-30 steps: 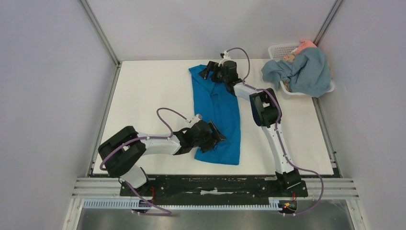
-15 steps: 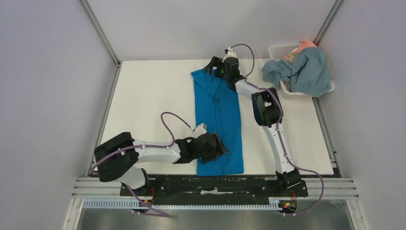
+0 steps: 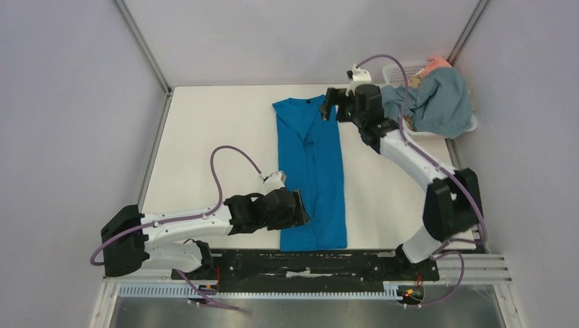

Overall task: Fold and stack the t-shirts
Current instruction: Rotate the tshirt 90 degrees, then grab the bottom of the folded rectangular tshirt with both arms

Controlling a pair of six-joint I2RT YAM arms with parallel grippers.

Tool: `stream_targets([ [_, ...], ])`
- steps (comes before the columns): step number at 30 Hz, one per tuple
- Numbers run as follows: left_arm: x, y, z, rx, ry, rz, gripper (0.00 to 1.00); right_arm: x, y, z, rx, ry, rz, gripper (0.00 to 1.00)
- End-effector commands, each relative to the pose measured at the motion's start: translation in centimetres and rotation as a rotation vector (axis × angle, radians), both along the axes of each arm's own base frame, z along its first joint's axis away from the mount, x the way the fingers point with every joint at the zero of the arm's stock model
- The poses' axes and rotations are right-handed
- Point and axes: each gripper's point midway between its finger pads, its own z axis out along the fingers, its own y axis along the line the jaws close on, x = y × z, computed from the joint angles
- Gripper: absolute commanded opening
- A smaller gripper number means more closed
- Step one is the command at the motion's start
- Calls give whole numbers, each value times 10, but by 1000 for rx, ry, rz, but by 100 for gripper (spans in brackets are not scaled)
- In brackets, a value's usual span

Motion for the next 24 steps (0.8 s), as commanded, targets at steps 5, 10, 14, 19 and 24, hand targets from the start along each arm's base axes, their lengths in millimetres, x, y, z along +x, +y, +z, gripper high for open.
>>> stream_targets([
  [5, -56, 47, -38, 154, 134, -248, 78, -221, -20, -138, -109, 311, 130, 98],
  [10, -69, 54, -52, 157, 190, -278, 59, -288, -40, -167, -53, 366, 125, 98],
  [14, -79, 48, -56, 114, 229, -314, 52, -330, -44, -178, -45, 421, 248, 97],
  [19, -88, 45, -69, 107, 285, -330, 48, -388, -34, -197, -21, 592, 462, 92],
  [24, -88, 42, -76, 127, 300, -334, 30, -414, -42, -204, -86, 700, 522, 81],
])
